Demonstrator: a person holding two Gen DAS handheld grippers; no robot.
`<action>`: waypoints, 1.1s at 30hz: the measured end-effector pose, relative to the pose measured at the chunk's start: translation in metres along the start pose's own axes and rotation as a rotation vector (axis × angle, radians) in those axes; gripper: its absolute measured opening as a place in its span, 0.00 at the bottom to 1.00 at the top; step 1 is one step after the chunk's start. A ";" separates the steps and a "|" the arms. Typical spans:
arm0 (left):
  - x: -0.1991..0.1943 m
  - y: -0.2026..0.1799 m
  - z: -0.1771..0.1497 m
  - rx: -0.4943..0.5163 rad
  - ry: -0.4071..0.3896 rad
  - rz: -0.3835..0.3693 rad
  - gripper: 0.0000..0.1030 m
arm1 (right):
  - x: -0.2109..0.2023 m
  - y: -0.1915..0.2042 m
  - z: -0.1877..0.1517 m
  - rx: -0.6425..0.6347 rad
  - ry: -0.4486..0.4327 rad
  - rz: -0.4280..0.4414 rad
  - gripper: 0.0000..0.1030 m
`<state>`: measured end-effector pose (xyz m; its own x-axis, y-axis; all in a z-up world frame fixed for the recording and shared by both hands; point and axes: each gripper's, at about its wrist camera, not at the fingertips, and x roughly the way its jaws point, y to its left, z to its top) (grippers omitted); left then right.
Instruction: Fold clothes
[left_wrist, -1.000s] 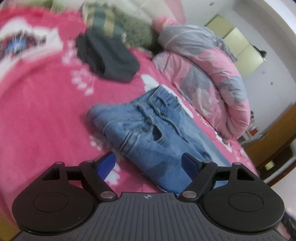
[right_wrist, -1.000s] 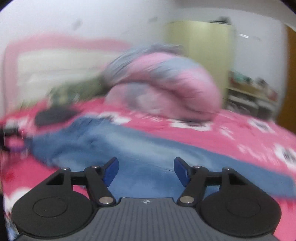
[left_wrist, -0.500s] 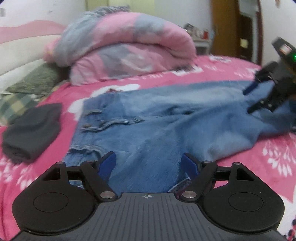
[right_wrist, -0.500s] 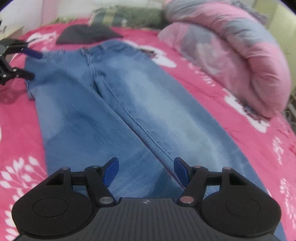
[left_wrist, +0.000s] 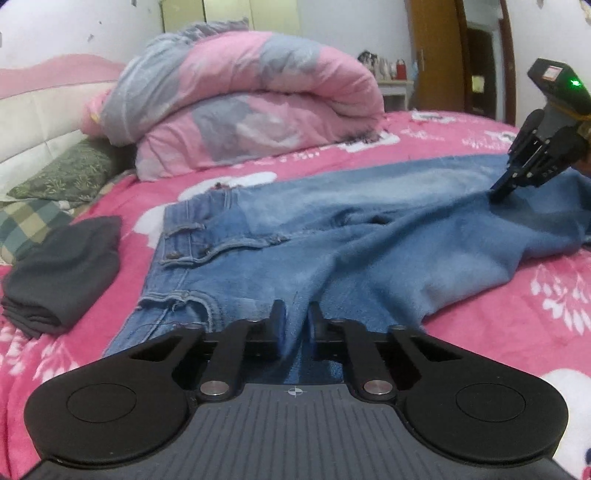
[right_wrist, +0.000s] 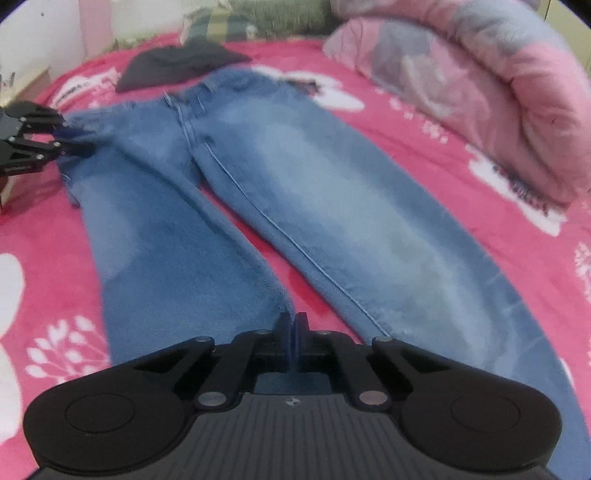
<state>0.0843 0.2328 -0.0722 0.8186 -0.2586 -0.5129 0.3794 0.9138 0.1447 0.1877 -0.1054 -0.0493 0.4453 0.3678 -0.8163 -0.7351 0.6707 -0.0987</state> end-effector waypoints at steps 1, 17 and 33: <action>-0.005 -0.001 0.000 0.011 -0.011 0.004 0.05 | -0.009 0.003 -0.001 0.003 -0.017 -0.002 0.01; -0.066 0.029 -0.051 -0.167 0.025 0.028 0.02 | -0.113 0.190 -0.086 -0.122 -0.079 0.139 0.01; -0.042 0.121 -0.080 -1.117 0.054 -0.133 0.54 | -0.100 0.271 -0.035 -0.312 -0.223 0.008 0.53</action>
<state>0.0611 0.3791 -0.1007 0.7707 -0.3854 -0.5075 -0.1587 0.6552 -0.7386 -0.0738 0.0171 -0.0141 0.5138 0.5266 -0.6772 -0.8441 0.4515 -0.2893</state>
